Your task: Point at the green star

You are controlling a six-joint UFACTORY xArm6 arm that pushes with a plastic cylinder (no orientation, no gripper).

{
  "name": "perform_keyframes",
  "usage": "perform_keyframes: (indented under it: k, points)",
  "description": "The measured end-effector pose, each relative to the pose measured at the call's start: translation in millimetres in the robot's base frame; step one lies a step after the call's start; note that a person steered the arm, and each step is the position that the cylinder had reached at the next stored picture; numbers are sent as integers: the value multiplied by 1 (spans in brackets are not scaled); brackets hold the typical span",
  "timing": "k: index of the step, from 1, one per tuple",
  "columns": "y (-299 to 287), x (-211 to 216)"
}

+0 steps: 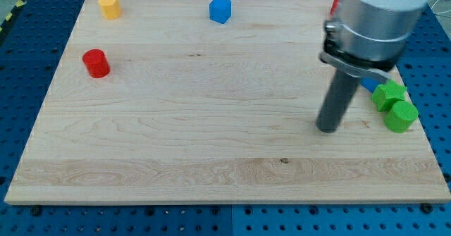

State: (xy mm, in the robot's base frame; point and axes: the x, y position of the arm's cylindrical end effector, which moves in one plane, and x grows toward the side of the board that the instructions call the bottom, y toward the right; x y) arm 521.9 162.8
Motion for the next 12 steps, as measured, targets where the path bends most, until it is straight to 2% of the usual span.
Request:
perform_keyframes:
  k: [1,2,3,4,6,10,12]
  points:
    - [44,34]
    - [84,46]
    - [89,48]
    - [133,57]
    - [157,54]
    - [163,-55]
    - [158,-73]
